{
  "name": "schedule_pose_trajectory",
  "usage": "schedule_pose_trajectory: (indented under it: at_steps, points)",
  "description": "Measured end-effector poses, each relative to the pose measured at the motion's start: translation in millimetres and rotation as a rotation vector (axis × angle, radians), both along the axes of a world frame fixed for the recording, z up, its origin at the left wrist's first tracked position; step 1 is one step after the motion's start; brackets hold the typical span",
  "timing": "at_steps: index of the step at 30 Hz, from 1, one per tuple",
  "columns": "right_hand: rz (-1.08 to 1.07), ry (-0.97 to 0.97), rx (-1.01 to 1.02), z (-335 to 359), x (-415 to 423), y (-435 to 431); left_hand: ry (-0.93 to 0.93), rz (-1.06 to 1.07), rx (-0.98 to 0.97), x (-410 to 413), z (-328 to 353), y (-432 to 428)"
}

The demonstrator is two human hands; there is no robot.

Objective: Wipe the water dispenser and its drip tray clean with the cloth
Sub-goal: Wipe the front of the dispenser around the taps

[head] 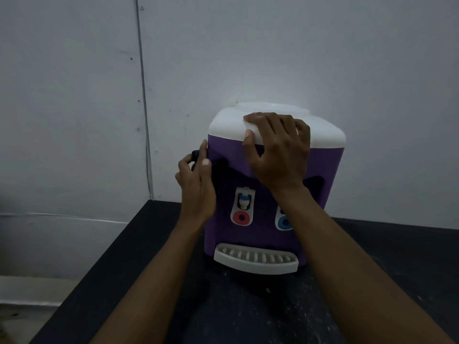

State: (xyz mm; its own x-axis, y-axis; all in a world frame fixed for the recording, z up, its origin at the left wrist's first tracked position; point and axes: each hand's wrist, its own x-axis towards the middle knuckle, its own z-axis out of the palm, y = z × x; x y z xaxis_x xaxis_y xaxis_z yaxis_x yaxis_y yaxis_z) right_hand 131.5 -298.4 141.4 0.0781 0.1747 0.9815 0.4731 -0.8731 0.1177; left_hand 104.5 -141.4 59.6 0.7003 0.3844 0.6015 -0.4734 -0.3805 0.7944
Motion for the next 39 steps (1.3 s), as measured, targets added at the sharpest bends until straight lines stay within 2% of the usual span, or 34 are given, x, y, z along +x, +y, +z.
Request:
schedule_pose_trajectory:
  at_steps: [3,7,12,15,20,25,34,39]
  points:
    - [0.000,0.004,-0.002,-1,1,0,-0.003,0.093,0.159,-11,-25,-16]
    - [0.004,0.005,0.000,-1,1,-1,0.052,0.147,0.165,-14,-32,-22]
    - [0.009,0.004,0.004,-1,-1,-1,-0.115,0.213,0.240,-11,-10,-15]
    - [0.013,-0.006,0.008,-2,-1,-1,-0.131,0.236,0.239,-7,-7,-15]
    - [0.008,0.001,0.000,-3,0,-2,0.096,0.297,0.199,1,-18,-25]
    - [-0.014,0.013,0.001,-2,-2,-1,0.194,0.234,0.133,-5,-38,-25]
    - [-0.119,0.136,0.038,-10,-12,11,0.059,0.272,0.248,2,-1,-18]
    - [-0.176,0.181,-0.033,-15,-12,7,0.065,0.265,0.158,3,-18,-21]
